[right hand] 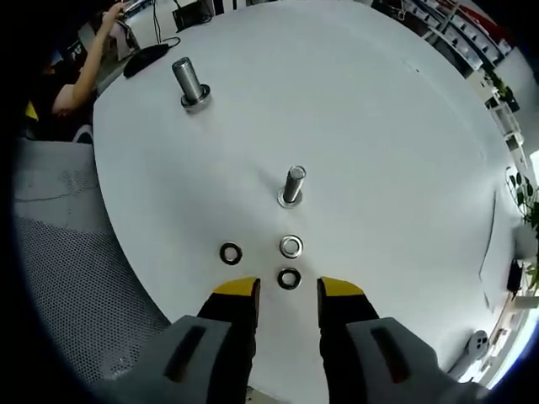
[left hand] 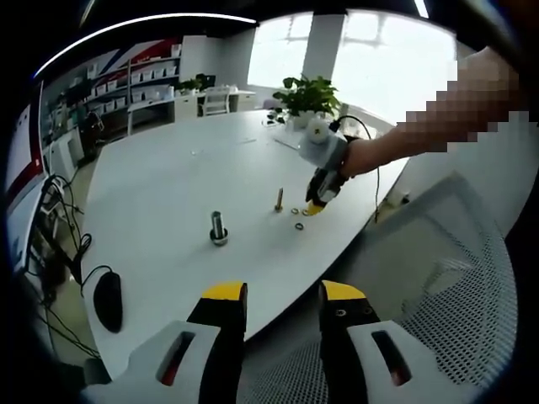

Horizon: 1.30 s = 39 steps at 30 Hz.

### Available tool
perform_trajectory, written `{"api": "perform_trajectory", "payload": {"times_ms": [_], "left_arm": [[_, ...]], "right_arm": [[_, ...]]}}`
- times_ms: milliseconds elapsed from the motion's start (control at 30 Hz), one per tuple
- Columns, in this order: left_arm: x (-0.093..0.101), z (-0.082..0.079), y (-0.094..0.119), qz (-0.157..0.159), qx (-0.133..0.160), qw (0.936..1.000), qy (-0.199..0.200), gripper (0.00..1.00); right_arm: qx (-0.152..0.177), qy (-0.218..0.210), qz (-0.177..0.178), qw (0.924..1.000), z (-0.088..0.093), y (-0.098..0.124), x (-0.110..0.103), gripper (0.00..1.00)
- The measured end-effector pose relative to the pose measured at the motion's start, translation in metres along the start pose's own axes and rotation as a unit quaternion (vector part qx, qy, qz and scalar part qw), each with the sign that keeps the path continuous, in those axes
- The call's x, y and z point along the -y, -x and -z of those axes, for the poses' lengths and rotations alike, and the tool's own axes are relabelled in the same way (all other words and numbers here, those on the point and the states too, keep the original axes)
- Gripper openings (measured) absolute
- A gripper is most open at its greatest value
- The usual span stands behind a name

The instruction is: Place the washer onto the threaded stud by aligning its center hole with the stud, sliding it down to the base, and recovering from edge contact or off-axis alignment until the washer reaches the visible bottom stop.

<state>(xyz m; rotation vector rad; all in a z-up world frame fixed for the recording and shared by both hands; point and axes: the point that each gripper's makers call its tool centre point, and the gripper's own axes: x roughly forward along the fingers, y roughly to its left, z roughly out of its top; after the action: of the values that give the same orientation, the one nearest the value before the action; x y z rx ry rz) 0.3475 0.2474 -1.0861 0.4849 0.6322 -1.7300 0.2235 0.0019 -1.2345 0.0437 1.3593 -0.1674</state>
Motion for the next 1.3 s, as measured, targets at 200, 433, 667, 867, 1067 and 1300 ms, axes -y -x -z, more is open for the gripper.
{"api": "perform_trajectory", "payload": {"times_ms": [200,433,667,867,1067,1300], "left_arm": [[-0.001,0.000,0.000,-0.002,0.001,1.0000,0.002,0.32],[-0.001,0.000,-0.001,-0.001,0.001,1.0000,0.002,0.32],[-0.001,0.000,-0.001,0.000,0.001,1.0000,0.002,0.32],[0.000,0.000,-0.001,0.002,0.002,1.0000,0.002,0.32],[0.001,0.000,0.000,0.001,0.002,1.0000,0.004,0.32],[0.001,0.000,0.000,0.002,0.000,1.0000,0.002,0.32]], "right_arm": [[-0.005,-0.002,-0.001,1.0000,0.004,0.011,-0.015,0.30],[-0.008,-0.005,-0.004,1.0000,0.003,0.006,-0.012,0.30],[-0.007,0.000,-0.007,1.0000,0.002,0.006,-0.015,0.30],[-0.008,-0.002,-0.014,0.9999,0.004,0.000,-0.011,0.31],[-0.010,0.008,-0.015,0.9998,0.005,-0.002,-0.012,0.31],[-0.007,0.005,-0.015,0.9998,0.002,0.000,-0.016,0.31]]}}
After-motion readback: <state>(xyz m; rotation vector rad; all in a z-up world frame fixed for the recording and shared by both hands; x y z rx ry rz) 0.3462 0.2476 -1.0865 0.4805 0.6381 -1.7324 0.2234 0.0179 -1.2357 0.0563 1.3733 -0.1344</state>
